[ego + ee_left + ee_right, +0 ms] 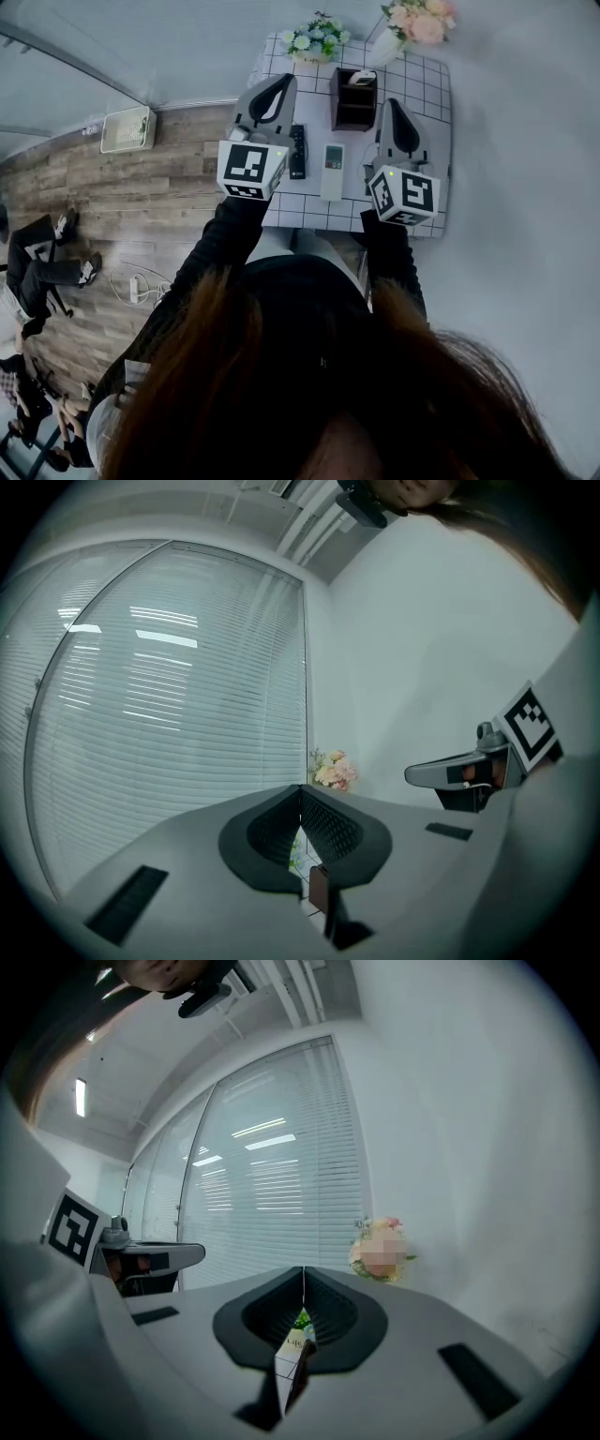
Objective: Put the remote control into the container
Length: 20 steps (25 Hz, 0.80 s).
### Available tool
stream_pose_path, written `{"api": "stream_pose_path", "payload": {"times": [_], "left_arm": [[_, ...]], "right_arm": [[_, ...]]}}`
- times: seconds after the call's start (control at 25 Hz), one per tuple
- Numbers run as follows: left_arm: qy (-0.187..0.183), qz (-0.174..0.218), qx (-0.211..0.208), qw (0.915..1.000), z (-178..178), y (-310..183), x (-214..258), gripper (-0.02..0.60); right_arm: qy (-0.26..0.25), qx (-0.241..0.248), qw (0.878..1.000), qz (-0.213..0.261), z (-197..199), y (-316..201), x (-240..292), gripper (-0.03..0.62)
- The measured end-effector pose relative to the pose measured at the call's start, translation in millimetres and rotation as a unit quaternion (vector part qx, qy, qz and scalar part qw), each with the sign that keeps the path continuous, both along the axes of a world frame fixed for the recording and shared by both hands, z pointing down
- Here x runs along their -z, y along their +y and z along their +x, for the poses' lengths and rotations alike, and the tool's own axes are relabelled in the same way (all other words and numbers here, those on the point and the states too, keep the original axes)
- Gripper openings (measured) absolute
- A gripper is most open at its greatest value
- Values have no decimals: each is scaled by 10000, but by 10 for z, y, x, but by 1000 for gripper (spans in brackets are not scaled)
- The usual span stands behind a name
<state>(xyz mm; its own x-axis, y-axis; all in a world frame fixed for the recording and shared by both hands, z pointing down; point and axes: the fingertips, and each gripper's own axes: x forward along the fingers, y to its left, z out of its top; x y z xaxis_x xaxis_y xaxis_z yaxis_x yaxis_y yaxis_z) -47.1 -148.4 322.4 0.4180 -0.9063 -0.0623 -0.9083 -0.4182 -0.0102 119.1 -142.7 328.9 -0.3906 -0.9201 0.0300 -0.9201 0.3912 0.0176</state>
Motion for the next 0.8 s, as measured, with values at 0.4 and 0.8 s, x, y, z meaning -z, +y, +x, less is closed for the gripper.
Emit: {"api": "stream_pose_path", "payload": {"times": [0.4, 0.8], "left_arm": [[-44, -268, -135, 9995, -60, -158, -252, 9], [-34, -583, -344, 9977, 31, -195, -590, 9]], "right_arm": [[-58, -382, 9960, -807, 49, -7, -552, 20], [76, -661, 9800, -1875, 173, 146, -1440, 20]]}}
